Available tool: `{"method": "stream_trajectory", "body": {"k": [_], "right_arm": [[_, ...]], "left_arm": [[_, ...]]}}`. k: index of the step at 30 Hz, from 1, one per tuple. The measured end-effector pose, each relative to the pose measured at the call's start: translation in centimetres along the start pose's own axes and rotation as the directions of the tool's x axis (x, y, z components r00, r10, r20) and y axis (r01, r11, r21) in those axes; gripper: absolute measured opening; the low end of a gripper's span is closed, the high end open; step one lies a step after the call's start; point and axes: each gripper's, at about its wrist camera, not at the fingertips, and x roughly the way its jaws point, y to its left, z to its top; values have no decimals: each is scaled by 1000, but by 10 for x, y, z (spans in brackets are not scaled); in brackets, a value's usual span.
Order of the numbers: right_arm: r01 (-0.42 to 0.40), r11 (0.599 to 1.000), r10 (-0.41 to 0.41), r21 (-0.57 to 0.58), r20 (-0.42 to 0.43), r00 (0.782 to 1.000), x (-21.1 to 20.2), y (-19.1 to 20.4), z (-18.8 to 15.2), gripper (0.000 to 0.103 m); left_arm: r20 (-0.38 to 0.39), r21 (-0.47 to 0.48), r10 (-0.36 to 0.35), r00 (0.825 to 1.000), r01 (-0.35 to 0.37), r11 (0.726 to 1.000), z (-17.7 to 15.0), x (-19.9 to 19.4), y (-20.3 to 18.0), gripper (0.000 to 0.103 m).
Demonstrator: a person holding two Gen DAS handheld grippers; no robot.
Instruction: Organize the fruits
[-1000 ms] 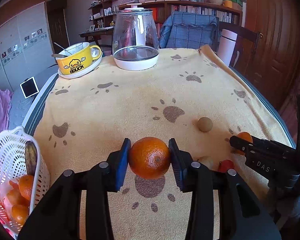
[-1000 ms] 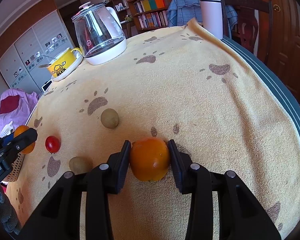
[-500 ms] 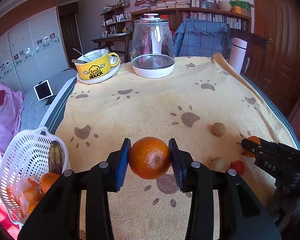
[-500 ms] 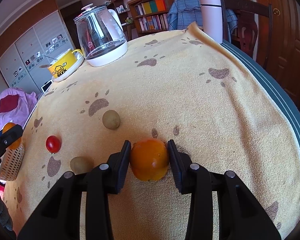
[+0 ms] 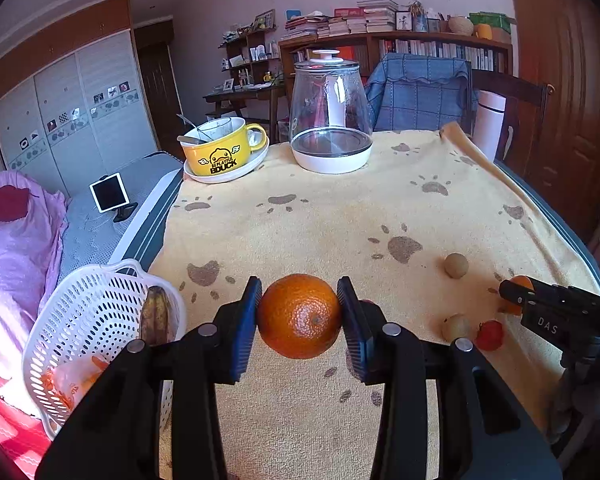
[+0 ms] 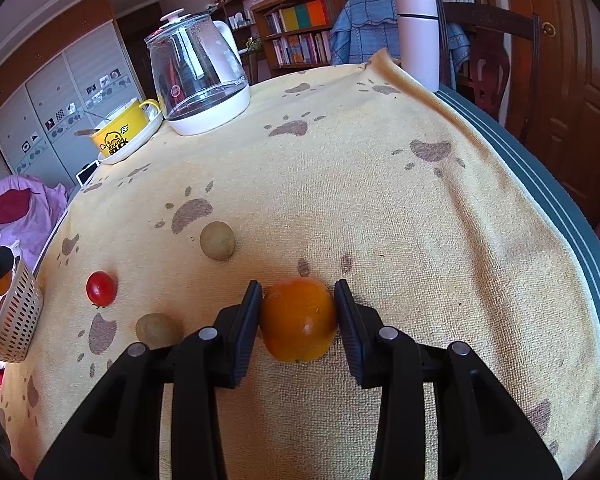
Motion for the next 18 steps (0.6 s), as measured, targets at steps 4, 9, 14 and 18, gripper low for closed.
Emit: {"method": "stream_trajectory", "body": {"k": [4, 9, 14, 18], "right_arm": [[0, 1000, 1, 14, -4, 1000, -2, -2, 1, 38], [-4, 1000, 3, 27, 17, 1000, -13, -1, 3, 38], [-12, 1000, 12, 18, 32, 999, -24, 7, 3, 38], [-28, 1000, 28, -1, 42, 999, -30, 18, 4, 38]], "left_arm": [[17, 0, 26, 1000, -26, 1000, -2, -8, 8, 40], [34, -9, 54, 998, -54, 999, -4, -15, 18, 40], [48, -17, 68, 997, -67, 998, -7, -20, 24, 40], [58, -22, 85, 995, -84, 996, -9, -24, 29, 40]]}}
